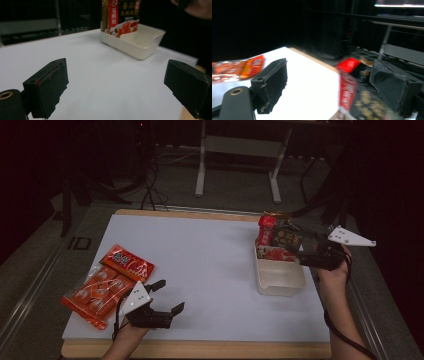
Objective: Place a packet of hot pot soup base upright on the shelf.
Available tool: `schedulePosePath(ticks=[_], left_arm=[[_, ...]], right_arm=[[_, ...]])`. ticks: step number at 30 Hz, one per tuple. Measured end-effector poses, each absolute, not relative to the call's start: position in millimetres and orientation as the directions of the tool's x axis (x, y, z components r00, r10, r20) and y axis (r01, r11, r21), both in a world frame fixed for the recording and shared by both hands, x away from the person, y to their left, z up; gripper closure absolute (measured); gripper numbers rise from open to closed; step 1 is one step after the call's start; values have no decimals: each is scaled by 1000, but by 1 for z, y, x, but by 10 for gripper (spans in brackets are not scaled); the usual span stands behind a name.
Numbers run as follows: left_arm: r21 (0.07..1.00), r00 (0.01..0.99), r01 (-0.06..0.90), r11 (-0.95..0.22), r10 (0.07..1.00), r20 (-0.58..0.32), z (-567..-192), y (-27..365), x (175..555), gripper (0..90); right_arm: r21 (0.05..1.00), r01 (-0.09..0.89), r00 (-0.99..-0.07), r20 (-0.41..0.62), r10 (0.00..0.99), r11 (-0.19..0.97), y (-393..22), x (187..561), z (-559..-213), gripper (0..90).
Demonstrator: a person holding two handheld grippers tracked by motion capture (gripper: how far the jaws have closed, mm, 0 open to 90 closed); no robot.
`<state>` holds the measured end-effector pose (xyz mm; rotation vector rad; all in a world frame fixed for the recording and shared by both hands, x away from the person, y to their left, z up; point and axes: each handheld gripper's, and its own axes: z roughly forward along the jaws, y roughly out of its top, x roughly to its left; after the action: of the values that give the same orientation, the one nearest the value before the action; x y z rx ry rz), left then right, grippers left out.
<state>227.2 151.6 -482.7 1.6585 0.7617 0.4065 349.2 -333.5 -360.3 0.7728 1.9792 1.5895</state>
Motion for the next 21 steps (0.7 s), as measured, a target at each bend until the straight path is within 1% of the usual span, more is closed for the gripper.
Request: schedulePosePath(ticks=[1,2,5,7,8,12,14,17,18,19,21], left_arm=[[962,722,262,-75,677,-144,-481,152,227,59],[964,720,254,-77,681,-135,-480,153,227,59],[962,716,266,-65,682,-152,-476,156,227,59],[961,707,262,-84,695,-132,-473,157,226,59],[960,711,265,-87,690,-134,-472,158,226,59],[962,697,253,-104,710,-107,-465,166,224,59],[963,692,248,-109,716,-97,-461,172,223,60],[964,693,236,-118,716,-82,-456,180,220,60],[962,693,235,-140,718,-65,-453,185,219,60],[962,693,235,-140,718,-65,-453,185,219,66],[964,688,221,-147,724,-47,-450,191,217,139]], right_arm=[[979,114,-719,-37,694,170,-333,345,-359,160],[981,105,-723,-37,690,163,-332,341,-358,163],[983,101,-731,-29,682,150,-331,333,-357,164],[984,110,-746,-11,666,139,-329,327,-357,163],[986,119,-763,14,646,119,-328,322,-359,163],[985,114,-769,6,639,128,-326,313,-361,147],[982,138,-780,27,625,131,-322,305,-366,134],[980,146,-782,29,623,138,-319,299,-370,121],[980,151,-802,47,595,127,-315,293,-374,119],[980,151,-802,47,595,127,-315,293,-374,119],[977,165,-813,59,579,133,-309,287,-379,109]])
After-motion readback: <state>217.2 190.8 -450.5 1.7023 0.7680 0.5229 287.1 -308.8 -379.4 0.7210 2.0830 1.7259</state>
